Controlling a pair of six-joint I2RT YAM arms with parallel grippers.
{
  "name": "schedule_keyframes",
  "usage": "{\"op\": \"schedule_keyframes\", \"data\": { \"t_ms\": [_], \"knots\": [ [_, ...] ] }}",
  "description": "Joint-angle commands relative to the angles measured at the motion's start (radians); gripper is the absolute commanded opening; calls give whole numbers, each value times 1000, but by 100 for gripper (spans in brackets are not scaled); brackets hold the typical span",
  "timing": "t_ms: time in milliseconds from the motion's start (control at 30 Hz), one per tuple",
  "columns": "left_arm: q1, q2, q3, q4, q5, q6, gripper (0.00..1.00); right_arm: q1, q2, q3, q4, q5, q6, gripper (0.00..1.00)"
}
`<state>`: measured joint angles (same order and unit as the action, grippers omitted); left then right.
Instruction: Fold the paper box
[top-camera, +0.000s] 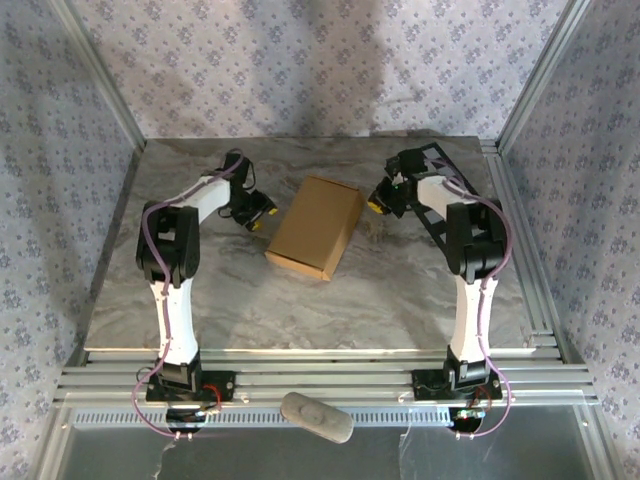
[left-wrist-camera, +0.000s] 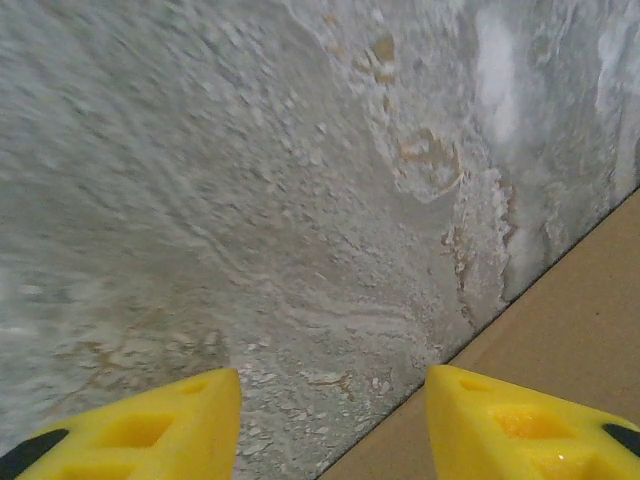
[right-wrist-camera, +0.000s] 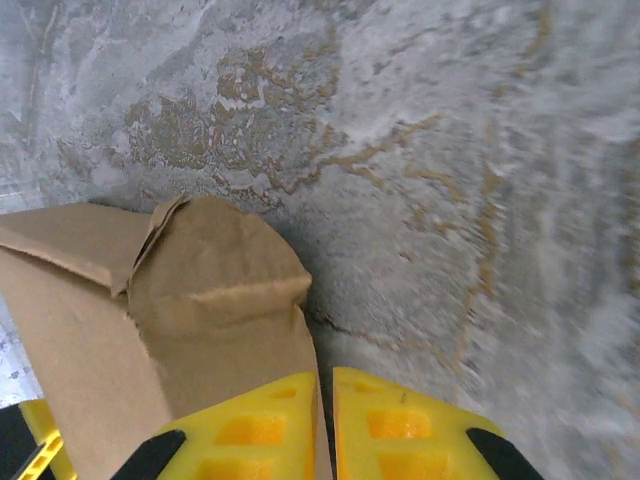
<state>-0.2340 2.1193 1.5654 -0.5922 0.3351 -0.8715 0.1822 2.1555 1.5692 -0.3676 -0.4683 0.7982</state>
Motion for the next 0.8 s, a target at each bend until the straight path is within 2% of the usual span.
{"op": "schedule_keyframes", "data": {
  "t_ms": [0, 167, 433, 600, 767],
  "knots": [
    [-41, 16, 38, -32, 40, 25, 51, 31, 60, 66, -7, -19, 29, 13],
    [-79, 22, 13, -6, 48, 10, 51, 74, 124, 111, 8, -45, 45, 12],
    [-109, 39, 22, 4, 53, 0, 51, 115, 127, 113, 33, -81, 58, 11],
    [-106, 11, 10, 4, 30, -20, 50, 96, 106, 90, 23, -81, 47, 12],
    [-94, -39, -25, -5, -18, -39, 51, 43, -14, 7, -10, -17, 1, 15]
  ]
}}
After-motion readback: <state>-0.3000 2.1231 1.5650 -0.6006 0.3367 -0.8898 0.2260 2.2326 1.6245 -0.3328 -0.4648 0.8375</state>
